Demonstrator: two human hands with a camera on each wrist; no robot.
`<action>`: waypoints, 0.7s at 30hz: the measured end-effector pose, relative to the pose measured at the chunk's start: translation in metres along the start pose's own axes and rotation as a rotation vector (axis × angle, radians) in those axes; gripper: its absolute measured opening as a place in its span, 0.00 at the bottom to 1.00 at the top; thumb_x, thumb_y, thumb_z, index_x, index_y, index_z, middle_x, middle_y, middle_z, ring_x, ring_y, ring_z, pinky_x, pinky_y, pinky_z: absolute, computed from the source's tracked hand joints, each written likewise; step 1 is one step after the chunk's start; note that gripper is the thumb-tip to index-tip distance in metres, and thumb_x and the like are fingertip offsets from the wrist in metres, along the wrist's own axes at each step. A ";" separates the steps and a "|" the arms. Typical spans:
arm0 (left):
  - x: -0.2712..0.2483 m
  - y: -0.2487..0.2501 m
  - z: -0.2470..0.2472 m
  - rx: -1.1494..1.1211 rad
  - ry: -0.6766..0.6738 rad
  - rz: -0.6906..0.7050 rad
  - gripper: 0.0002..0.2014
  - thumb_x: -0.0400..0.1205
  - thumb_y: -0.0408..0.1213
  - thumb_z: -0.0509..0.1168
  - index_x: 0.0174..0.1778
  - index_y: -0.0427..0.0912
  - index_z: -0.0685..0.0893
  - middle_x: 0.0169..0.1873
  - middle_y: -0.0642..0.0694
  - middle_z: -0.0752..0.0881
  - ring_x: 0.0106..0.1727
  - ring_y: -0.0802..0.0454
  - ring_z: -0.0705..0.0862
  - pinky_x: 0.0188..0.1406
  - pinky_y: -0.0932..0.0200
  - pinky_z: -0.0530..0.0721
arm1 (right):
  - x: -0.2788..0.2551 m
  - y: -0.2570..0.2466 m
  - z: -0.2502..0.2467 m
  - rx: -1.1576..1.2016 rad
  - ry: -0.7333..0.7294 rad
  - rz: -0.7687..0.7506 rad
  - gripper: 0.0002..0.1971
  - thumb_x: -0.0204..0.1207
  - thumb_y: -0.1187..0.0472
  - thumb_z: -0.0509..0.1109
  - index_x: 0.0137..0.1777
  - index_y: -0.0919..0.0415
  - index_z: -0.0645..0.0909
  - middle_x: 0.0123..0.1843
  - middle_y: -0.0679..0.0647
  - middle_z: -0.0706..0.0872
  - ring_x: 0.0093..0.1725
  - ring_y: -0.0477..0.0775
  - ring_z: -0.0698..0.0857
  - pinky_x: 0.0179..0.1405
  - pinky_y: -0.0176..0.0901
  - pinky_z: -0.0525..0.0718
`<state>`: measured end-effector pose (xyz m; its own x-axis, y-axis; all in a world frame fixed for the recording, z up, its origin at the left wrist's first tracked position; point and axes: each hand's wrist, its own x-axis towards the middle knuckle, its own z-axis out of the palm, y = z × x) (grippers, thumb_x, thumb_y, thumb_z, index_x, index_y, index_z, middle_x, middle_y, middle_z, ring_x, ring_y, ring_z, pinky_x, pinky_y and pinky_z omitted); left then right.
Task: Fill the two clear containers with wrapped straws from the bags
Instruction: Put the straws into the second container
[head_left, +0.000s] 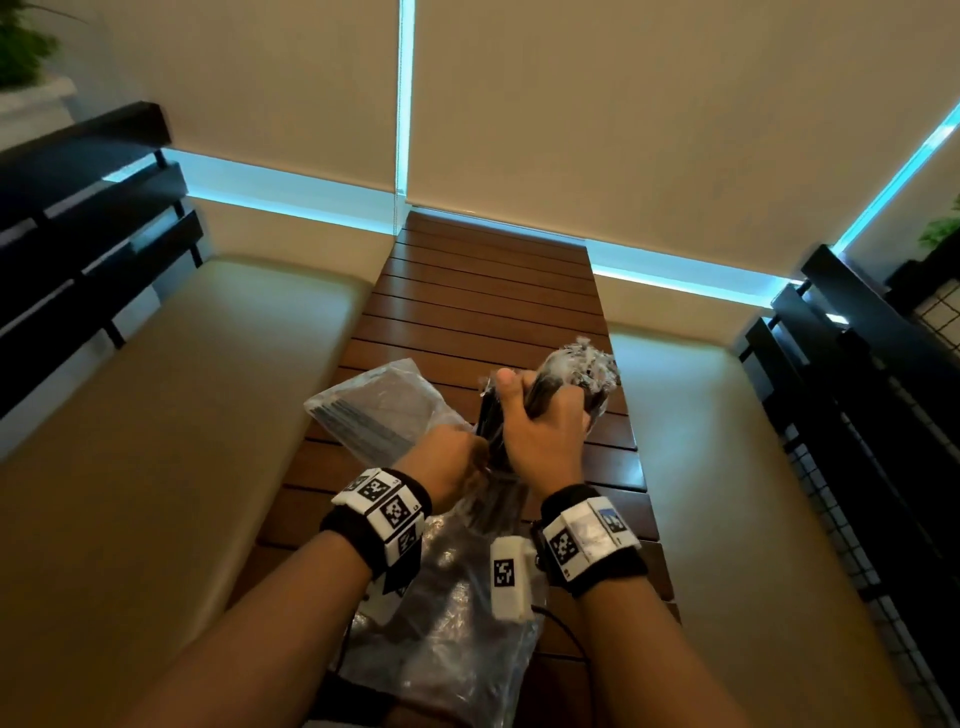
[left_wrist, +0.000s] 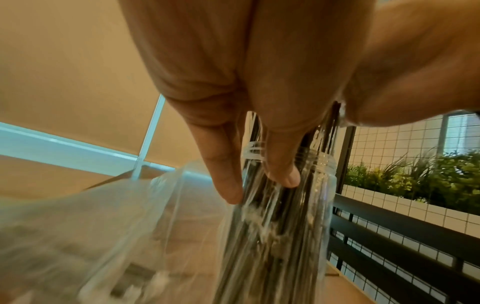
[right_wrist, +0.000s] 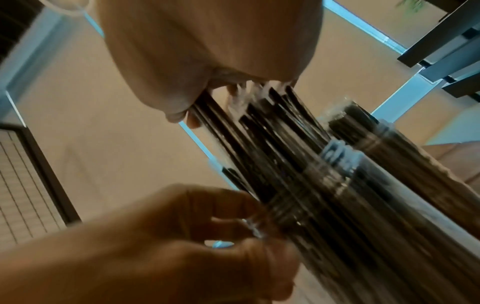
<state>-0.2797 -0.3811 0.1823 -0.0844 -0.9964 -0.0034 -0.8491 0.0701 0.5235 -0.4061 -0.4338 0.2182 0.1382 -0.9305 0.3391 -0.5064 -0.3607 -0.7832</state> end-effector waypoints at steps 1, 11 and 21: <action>-0.005 -0.003 0.004 -0.010 -0.017 -0.020 0.08 0.81 0.32 0.66 0.52 0.39 0.88 0.49 0.43 0.87 0.50 0.46 0.85 0.53 0.52 0.84 | -0.006 0.007 0.008 -0.090 -0.007 0.016 0.31 0.74 0.23 0.54 0.39 0.50 0.81 0.39 0.46 0.83 0.51 0.54 0.82 0.61 0.59 0.79; -0.014 -0.007 0.029 -0.006 -0.121 -0.110 0.10 0.83 0.30 0.62 0.54 0.40 0.88 0.51 0.44 0.89 0.52 0.46 0.86 0.54 0.52 0.84 | -0.035 0.010 0.009 -0.095 0.068 0.001 0.42 0.59 0.27 0.74 0.69 0.48 0.70 0.66 0.46 0.68 0.68 0.52 0.71 0.69 0.54 0.73; -0.007 -0.008 0.033 0.037 -0.086 -0.023 0.10 0.84 0.35 0.63 0.57 0.38 0.86 0.54 0.41 0.88 0.53 0.43 0.86 0.57 0.47 0.84 | -0.014 -0.019 0.010 -0.475 -0.146 -0.329 0.25 0.86 0.48 0.48 0.77 0.54 0.74 0.78 0.53 0.74 0.81 0.54 0.66 0.77 0.57 0.66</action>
<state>-0.2901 -0.3732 0.1499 -0.1074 -0.9902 -0.0891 -0.8700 0.0502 0.4904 -0.3897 -0.4151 0.2230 0.4509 -0.7859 0.4231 -0.7380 -0.5949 -0.3185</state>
